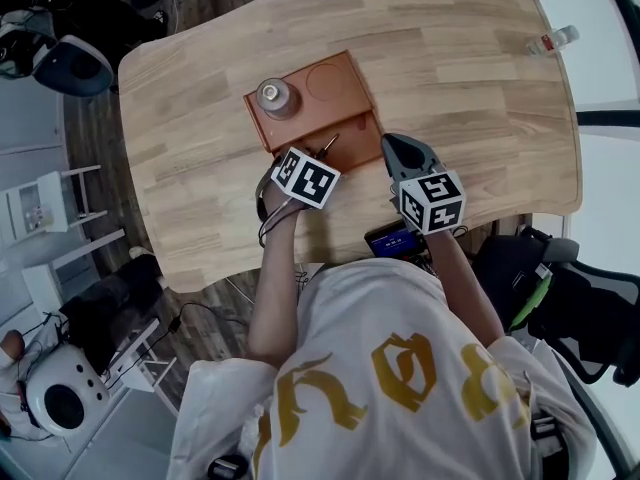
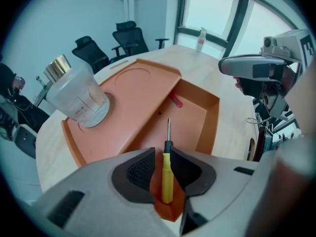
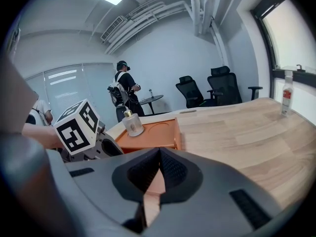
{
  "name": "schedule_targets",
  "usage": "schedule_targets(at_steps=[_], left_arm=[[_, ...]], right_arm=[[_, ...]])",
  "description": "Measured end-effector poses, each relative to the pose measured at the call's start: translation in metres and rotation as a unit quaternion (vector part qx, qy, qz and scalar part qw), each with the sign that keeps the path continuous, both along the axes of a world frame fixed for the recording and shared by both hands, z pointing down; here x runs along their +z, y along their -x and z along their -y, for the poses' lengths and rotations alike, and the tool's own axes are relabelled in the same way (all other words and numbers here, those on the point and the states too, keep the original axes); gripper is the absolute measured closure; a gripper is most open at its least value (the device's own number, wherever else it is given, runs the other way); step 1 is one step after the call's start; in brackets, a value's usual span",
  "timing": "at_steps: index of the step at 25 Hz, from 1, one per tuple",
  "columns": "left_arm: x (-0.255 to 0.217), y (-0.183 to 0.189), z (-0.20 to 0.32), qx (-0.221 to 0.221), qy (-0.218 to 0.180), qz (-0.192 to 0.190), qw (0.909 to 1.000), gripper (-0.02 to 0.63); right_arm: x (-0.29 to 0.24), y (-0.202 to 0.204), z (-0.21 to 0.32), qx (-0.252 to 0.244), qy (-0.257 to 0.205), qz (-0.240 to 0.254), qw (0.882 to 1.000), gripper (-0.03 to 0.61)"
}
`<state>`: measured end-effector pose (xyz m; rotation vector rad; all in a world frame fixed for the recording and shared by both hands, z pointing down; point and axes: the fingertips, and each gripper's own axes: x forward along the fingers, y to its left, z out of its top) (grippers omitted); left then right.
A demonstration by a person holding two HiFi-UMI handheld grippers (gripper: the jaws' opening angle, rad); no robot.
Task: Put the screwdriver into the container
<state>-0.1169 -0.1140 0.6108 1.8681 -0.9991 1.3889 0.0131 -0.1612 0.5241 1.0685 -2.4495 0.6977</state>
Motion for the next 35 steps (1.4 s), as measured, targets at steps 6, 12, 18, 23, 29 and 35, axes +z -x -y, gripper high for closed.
schedule_targets(at_steps=[6,12,18,23,29,35], left_arm=[[-0.03,0.017,0.005,-0.061,-0.083,-0.006,0.9947,0.555],[-0.072,0.036,0.008,-0.128,-0.179,-0.049,0.9743,0.603],[-0.134,0.026,0.005,-0.166,-0.271,-0.194,0.928,0.604],[-0.182,0.027,-0.007,-0.205,-0.34,-0.285,0.8722,0.604],[-0.219,0.025,-0.028,-0.202,-0.397,-0.31,0.84,0.604],[-0.228,0.026,-0.049,-0.197,-0.422,-0.275,0.8408,0.603]], right_arm=[[-0.013,-0.001,-0.006,0.004,-0.007,0.016,1.0,0.568],[-0.027,0.003,-0.013,-0.004,-0.023,0.026,0.999,0.568],[-0.056,0.014,-0.018,-0.009,-0.06,0.04,0.997,0.568],[-0.088,0.018,-0.026,-0.013,-0.102,0.043,0.994,0.568],[-0.104,0.014,-0.045,-0.009,-0.124,0.044,0.991,0.568],[-0.114,0.015,-0.066,-0.013,-0.141,0.042,0.989,0.568]])
